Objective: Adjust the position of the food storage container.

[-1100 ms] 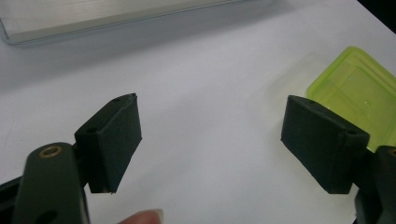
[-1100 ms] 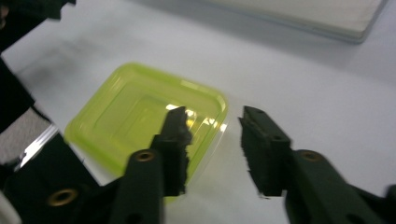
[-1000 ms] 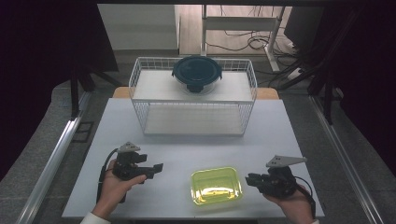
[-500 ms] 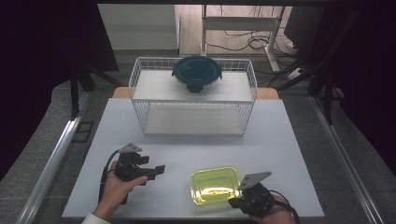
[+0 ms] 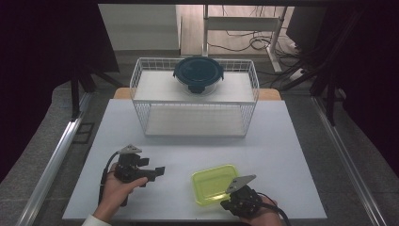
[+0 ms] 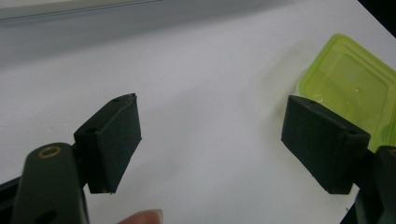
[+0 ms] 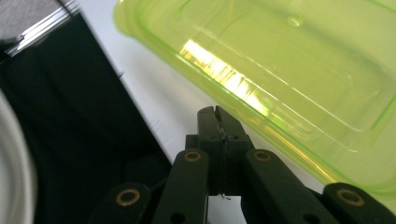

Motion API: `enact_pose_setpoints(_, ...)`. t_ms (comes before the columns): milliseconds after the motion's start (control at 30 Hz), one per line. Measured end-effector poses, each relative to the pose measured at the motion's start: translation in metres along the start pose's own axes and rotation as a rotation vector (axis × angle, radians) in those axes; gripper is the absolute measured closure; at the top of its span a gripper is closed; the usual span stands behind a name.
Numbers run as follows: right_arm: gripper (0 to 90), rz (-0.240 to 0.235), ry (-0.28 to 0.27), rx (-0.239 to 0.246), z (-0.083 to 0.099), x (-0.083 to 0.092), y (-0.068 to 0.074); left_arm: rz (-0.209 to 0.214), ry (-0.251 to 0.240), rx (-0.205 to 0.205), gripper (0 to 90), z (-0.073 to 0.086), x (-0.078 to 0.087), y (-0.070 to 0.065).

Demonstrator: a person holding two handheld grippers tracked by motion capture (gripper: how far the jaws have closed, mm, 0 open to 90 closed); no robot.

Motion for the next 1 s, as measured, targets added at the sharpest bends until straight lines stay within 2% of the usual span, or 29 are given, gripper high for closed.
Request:
enact_pose_setpoints(200,88.9,0.048,-0.029,-0.017,-0.007,-0.007,-0.006,-0.002,0.003,0.000,19.6,0.001,0.000,0.001)
enact_pose_setpoints(400,88.9,0.069,-0.037,-0.012,-0.010,-0.012,-0.009,-0.004,0.007,0.000,19.6,0.002,-0.002,0.001)
enact_pose_setpoints(733,89.0,0.083,-0.060,-0.025,-0.018,-0.019,-0.011,-0.006,0.007,0.001,19.7,0.002,-0.001,0.002)
enact_pose_setpoints(867,89.0,0.082,-0.077,-0.050,-0.026,-0.023,-0.013,-0.004,0.004,0.006,19.7,0.001,0.000,0.003)
enact_pose_setpoints(1000,89.0,0.094,-0.084,-0.045,-0.038,-0.032,-0.018,-0.004,0.007,0.009,19.7,0.002,-0.001,0.004)
Point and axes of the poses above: each handheld gripper's, and its own axes: x roughly backward along the jaws, z roughly out of its underside, y roughly to its left, the point moved 8 cm from there along -x, roughly forward along the jaws, and after that the axes turned 8 degrees about -y, right-handed, at the moved point
